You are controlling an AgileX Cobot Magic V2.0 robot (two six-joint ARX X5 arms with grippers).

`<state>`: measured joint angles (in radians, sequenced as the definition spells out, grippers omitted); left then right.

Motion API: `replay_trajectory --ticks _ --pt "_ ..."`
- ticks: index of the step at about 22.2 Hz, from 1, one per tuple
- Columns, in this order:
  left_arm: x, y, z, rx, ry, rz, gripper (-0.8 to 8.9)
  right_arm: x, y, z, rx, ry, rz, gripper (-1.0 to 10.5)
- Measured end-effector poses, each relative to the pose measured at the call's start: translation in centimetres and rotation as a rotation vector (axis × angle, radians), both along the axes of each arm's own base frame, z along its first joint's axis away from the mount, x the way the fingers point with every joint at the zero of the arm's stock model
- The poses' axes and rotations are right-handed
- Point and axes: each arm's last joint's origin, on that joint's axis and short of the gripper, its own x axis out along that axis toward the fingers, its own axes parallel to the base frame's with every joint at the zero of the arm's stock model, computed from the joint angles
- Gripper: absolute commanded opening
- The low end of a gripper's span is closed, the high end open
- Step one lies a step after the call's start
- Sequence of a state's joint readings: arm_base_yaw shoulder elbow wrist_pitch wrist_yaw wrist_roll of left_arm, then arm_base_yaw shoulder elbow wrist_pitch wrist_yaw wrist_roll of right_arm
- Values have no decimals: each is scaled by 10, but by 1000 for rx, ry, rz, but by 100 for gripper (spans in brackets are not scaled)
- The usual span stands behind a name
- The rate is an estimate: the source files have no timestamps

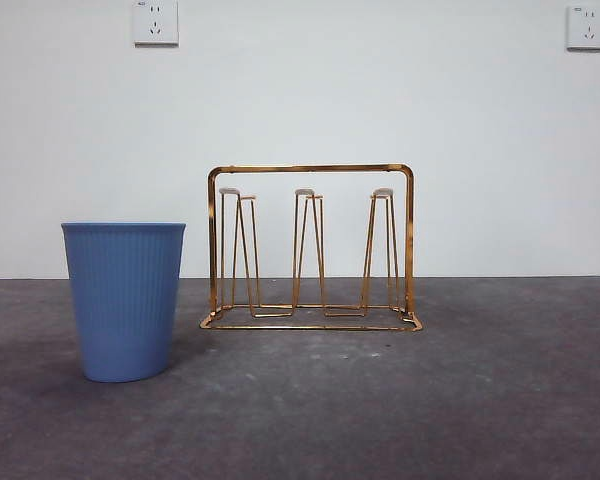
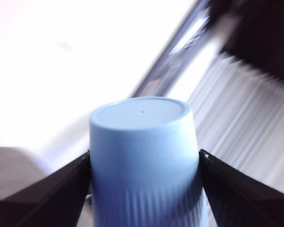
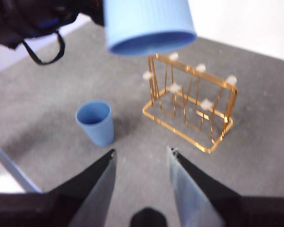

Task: Pick up cup 1,put cup 1 in the cup rack,pick up cup 2,put cup 2 in the cup rack

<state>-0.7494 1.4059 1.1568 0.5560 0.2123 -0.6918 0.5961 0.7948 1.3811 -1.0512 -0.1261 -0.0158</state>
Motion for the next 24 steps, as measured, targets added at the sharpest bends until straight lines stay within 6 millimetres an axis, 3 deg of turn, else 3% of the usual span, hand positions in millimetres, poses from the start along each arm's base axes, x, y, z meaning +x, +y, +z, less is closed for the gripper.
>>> replay_trajectory --ticks 6,10,18,24 --pt "-8 -14 -1 237 -175 230 -8 -13 -9 -7 -47 52 -2 190" --pt "-2 -20 -7 342 -258 329 -8 -15 -11 -8 -56 60 -7 190" --pt "31 -50 -61 483 -230 372 -8 -16 -11 -11 -77 89 -8 190" --pt "51 -57 -88 533 -195 413 -8 -18 -13 -14 -97 119 -8 190"
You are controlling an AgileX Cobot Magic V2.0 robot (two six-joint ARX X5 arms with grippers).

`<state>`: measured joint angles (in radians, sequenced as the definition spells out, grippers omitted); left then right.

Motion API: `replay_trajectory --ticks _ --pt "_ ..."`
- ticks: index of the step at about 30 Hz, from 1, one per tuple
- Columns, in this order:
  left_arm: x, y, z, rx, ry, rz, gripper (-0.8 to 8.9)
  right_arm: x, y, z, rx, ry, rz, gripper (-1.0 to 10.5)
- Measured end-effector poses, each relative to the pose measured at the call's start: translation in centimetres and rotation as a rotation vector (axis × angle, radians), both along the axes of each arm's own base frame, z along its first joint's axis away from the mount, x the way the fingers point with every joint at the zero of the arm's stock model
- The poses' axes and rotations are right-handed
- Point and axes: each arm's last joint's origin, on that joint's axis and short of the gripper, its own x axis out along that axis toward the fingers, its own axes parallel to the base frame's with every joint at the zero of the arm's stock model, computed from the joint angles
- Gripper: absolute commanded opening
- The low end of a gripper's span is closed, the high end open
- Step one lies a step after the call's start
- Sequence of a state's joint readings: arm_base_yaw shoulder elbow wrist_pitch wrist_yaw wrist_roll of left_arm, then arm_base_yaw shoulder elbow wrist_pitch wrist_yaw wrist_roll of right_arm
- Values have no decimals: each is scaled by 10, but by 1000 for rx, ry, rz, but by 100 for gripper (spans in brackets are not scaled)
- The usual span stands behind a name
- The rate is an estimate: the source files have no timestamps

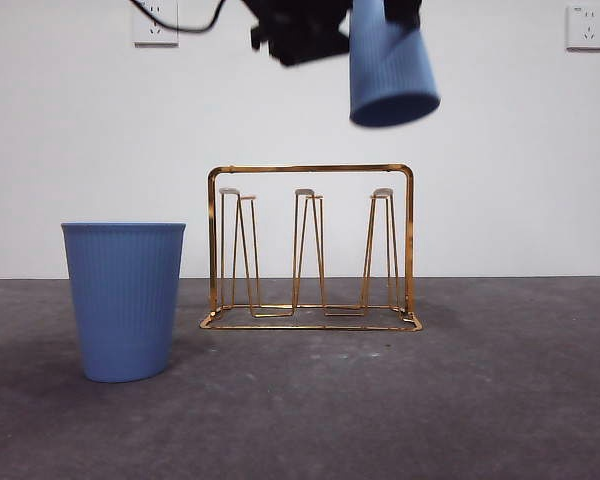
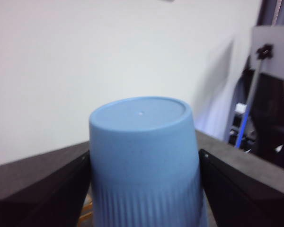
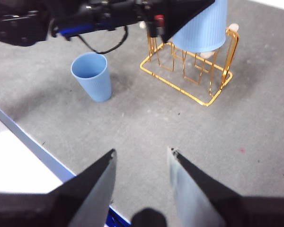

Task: Pick up cup 1,put cup 1 in the cup rack,pick up cup 2,put cup 2 in the cup rack

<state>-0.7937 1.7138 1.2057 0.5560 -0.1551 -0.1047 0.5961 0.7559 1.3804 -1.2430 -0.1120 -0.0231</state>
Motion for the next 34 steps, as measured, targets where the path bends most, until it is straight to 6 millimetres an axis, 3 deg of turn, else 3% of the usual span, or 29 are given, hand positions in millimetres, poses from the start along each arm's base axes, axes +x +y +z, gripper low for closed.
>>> replay_trajectory --ticks 11,34 --pt "18 -13 -27 42 42 31 -8 0 0 -1 -7 10 0 190" --pt "36 -15 -65 109 108 92 -8 -1 -1 -2 -12 17 0 189"
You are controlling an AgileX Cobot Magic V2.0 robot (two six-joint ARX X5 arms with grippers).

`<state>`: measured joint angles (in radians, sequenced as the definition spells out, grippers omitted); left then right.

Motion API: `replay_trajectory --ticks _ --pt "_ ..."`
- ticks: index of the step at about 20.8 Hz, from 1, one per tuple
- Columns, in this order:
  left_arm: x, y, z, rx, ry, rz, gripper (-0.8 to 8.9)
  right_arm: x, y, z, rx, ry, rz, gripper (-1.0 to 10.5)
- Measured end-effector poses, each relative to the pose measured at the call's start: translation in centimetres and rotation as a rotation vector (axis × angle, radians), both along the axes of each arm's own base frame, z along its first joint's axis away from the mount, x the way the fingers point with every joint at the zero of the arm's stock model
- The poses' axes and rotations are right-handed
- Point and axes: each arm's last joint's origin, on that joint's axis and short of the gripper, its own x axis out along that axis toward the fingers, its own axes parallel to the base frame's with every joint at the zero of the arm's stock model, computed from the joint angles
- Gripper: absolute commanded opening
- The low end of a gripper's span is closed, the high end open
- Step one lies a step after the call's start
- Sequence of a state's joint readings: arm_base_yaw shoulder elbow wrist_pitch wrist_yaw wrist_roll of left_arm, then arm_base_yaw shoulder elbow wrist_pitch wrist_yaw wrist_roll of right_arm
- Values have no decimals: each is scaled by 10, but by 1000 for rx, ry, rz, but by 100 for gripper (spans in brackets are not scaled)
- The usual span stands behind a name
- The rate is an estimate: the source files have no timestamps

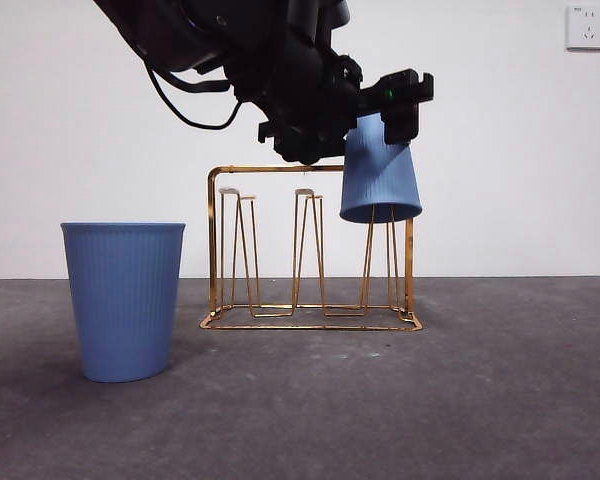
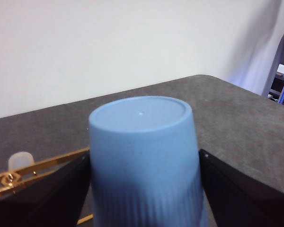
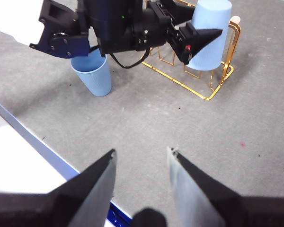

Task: Pick up cup 1,put cup 1 in the cup rack,pick up cup 2,put cup 2 in the cup rack

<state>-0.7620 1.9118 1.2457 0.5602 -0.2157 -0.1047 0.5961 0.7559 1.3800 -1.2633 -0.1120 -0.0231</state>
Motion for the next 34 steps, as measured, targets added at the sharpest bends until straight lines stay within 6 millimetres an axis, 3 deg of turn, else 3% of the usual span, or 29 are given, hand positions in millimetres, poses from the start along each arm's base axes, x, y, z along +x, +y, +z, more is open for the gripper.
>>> replay_trajectory --ticks 12,34 --pt "4 -4 -31 76 109 -8 -8 0 0 0 0 -1 0 189" --pt "1 -4 -40 135 220 -36 6 0 0 0 1 -7 2 189"
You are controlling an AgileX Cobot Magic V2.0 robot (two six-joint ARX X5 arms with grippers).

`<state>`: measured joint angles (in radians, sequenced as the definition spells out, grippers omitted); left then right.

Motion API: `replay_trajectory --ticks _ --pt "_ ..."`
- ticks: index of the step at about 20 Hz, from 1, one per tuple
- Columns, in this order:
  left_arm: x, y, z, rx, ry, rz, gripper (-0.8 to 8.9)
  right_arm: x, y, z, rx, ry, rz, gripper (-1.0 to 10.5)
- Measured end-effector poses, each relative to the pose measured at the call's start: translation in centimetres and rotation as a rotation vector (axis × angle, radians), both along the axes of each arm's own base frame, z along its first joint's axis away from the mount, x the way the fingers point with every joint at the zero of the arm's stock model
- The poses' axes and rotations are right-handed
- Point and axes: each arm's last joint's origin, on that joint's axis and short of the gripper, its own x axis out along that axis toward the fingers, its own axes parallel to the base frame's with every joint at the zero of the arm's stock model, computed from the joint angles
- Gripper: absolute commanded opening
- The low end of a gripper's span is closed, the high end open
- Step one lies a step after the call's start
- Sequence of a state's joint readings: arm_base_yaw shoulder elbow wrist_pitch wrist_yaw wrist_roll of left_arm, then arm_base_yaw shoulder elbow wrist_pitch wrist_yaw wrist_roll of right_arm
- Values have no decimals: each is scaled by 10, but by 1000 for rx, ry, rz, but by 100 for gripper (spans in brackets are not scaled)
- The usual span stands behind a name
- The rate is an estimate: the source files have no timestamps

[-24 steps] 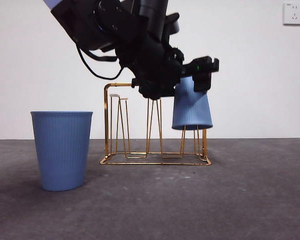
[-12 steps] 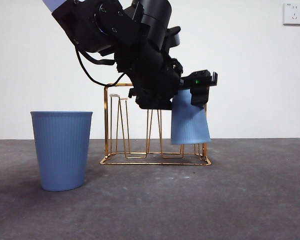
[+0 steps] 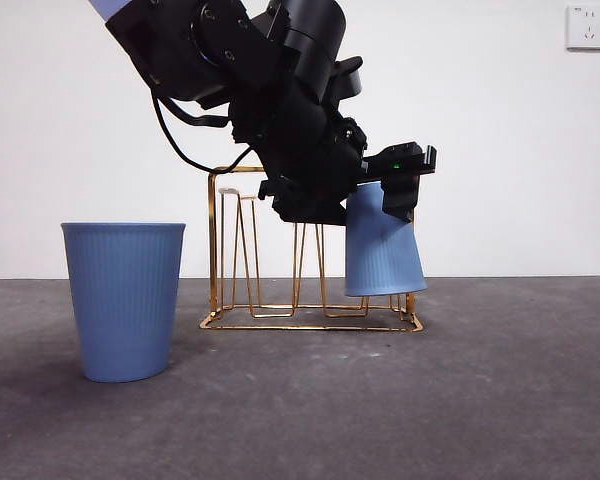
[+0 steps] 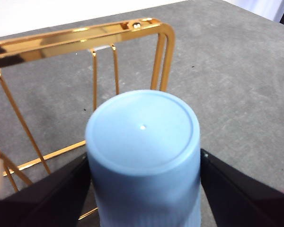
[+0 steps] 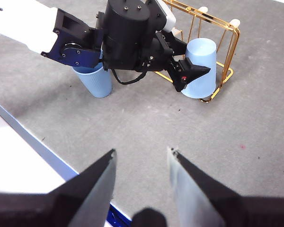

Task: Pick up cup 1,put cup 1 in the cup rack,pick up cup 2,put cup 2 in the cup rack

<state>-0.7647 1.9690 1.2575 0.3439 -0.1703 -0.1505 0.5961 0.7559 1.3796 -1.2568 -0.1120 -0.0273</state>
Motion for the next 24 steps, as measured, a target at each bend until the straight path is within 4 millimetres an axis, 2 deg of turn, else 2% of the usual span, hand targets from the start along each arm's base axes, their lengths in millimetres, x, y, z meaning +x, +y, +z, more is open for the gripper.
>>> replay_trajectory --ticks 1,2,5,7,15,20,24 --pt "0 0 0 0 0 0 25 0 0 0 0 0 0 189" --pt "0 0 0 1 1 -1 84 0 0 0 0 0 0 189" --pt "0 0 0 4 6 -1 327 0 0 0 0 0 0 189" --pt "0 0 0 5 10 0 395 0 0 0 0 0 0 189" --pt "0 0 0 -21 39 -47 409 0 0 0 -7 -5 -10 189" --pt "-3 0 -5 31 139 -69 409 1 -1 0 -22 -16 -18 189" --pt "-2 -2 1 56 178 -69 409 1 -1 0 -25 -19 -14 189"
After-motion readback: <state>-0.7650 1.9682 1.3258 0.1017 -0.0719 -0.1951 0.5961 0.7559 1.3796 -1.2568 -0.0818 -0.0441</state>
